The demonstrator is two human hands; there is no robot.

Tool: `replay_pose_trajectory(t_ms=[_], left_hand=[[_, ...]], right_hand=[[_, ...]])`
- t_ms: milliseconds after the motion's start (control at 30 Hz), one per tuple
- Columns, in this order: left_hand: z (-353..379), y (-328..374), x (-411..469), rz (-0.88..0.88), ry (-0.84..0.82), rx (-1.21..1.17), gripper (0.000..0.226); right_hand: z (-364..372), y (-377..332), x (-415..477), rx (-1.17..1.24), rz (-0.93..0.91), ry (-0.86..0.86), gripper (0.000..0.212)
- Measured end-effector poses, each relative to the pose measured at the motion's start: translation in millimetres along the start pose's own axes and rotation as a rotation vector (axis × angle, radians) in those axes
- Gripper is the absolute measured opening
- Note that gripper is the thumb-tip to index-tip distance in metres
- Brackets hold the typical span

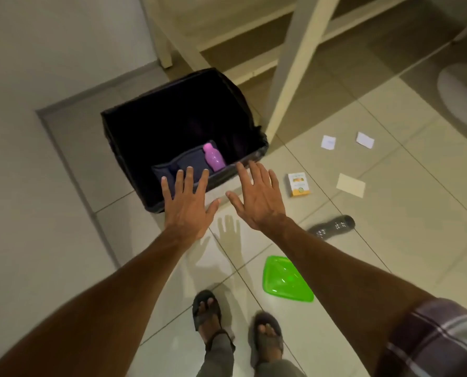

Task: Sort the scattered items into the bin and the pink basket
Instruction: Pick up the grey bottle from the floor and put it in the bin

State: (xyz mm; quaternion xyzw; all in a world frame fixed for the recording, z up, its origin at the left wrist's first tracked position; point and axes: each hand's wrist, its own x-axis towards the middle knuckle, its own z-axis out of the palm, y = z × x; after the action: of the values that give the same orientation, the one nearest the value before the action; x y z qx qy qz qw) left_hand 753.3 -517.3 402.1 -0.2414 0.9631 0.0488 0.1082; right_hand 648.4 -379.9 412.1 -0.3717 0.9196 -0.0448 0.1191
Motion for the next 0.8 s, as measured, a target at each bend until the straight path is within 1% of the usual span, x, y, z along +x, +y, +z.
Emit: replay_pose_trajectory(t_ms=[233,400,500,600,700,800], left_hand=[[2.8,110.2,-33.0,0.128,0.019,-0.001,0.073],[2.7,203.9,-72.8,0.187,0.006,0.021,0.072],[1.4,259.9,-100.3,0.216,-0.007,-0.018,0.071],[1.7,311.5,-128.2,0.219,-0.036,-0.014,0.071],[9.2,349.1,-150.6,0.228,-0.056,-0.017,0.072],[18.6,371.0,-162.8,0.238,-0.061,-0.025,0.074]], right_hand=[[-4.5,85.1,-91.5,0.037,0.179,-0.011,0.07],[-13.6,152.5,-162.2,0.051,0.241,-0.001,0.071],[-23.2,195.8,-210.2,0.086,0.28,-0.003,0.07],[-34.3,240.2,-258.0,0.103,0.306,0.012,0.068],[-36.9,281.2,-295.0,0.062,0.304,-0.031,0.068],[-31.3,308.6,-312.0,0.042,0.325,-0.081,0.07]])
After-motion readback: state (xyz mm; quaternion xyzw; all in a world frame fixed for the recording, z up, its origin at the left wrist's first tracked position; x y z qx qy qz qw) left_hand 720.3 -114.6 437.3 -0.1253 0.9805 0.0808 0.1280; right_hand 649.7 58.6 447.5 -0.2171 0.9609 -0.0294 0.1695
